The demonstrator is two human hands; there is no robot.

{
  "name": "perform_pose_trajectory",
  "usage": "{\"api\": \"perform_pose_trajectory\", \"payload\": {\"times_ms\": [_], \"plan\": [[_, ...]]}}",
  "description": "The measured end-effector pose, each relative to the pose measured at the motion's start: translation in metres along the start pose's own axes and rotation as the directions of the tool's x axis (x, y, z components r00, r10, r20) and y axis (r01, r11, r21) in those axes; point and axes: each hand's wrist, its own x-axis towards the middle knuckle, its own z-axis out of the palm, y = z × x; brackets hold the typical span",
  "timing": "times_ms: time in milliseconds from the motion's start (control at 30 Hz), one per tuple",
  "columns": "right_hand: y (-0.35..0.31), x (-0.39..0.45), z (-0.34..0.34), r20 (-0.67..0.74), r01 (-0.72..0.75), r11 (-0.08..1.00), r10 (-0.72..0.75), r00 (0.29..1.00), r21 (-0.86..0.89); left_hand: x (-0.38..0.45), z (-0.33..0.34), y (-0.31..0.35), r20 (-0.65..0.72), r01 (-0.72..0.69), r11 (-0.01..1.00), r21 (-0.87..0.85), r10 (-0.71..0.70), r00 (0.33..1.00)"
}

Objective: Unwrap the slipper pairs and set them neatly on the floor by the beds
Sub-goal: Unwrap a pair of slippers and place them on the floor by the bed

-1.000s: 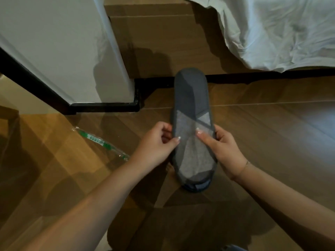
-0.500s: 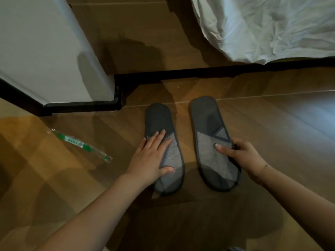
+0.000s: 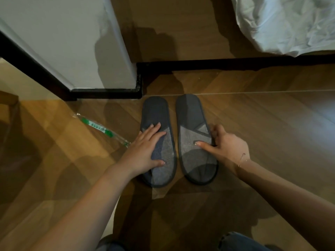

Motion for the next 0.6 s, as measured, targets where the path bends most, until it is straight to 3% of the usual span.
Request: {"api": "perform_pose_trajectory", "payload": {"times_ms": [67,133,233,300,600], "plan": [[0.006,-0.004,0.006,-0.108,0.083,0.996,-0.080,0.991,0.030,0.000,0.001,-0.001,-0.005,-0.004,1.000,-0.006,0.004,1.000],[0.015,-0.003,0.013,-0.191,0.289,0.957,-0.290,0.938,-0.031,-0.001,0.002,-0.002,-0.019,-0.017,1.000,-0.011,0.016,1.000],[0.024,0.008,0.023,0.010,0.489,0.862,-0.492,0.870,-0.133,-0.002,0.003,-0.002,0.001,-0.033,0.999,-0.006,0.033,0.999],[0.023,0.011,0.031,0.093,0.501,0.858,-0.493,0.865,-0.114,-0.001,0.001,-0.004,0.021,-0.037,0.999,-0.002,0.037,0.999],[0.013,0.009,0.043,0.075,0.463,0.882,-0.469,0.880,0.090,0.000,0.000,-0.003,0.025,-0.054,0.997,0.052,0.052,0.998]]}}
